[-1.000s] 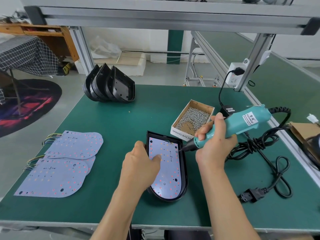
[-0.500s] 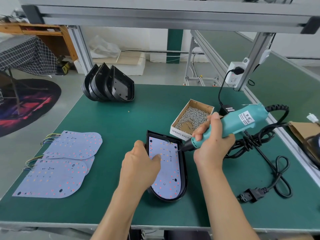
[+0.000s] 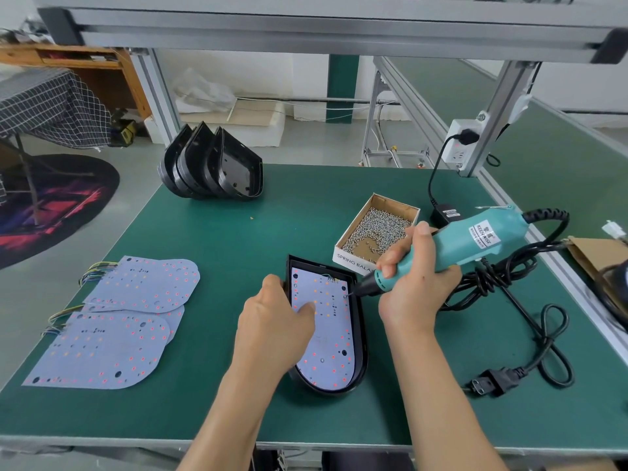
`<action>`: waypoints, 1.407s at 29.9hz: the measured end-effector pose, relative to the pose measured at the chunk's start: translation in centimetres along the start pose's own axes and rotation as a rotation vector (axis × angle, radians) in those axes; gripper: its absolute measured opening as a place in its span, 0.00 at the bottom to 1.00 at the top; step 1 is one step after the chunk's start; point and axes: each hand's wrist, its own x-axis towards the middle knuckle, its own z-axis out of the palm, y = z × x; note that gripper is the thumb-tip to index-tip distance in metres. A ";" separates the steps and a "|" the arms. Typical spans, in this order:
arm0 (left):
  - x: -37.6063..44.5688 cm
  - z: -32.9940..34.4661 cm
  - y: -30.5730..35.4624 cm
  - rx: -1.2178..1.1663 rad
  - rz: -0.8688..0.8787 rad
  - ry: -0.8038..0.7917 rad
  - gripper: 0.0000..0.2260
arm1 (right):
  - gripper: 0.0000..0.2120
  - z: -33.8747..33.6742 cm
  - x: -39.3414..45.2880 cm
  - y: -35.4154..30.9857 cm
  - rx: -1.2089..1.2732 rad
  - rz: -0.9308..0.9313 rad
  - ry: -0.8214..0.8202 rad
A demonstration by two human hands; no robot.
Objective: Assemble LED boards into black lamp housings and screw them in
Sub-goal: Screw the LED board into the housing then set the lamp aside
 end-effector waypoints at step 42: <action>0.0 0.3 -0.2 -0.015 -0.014 0.018 0.14 | 0.09 0.3 0.1 0.2 -0.060 -0.026 -0.037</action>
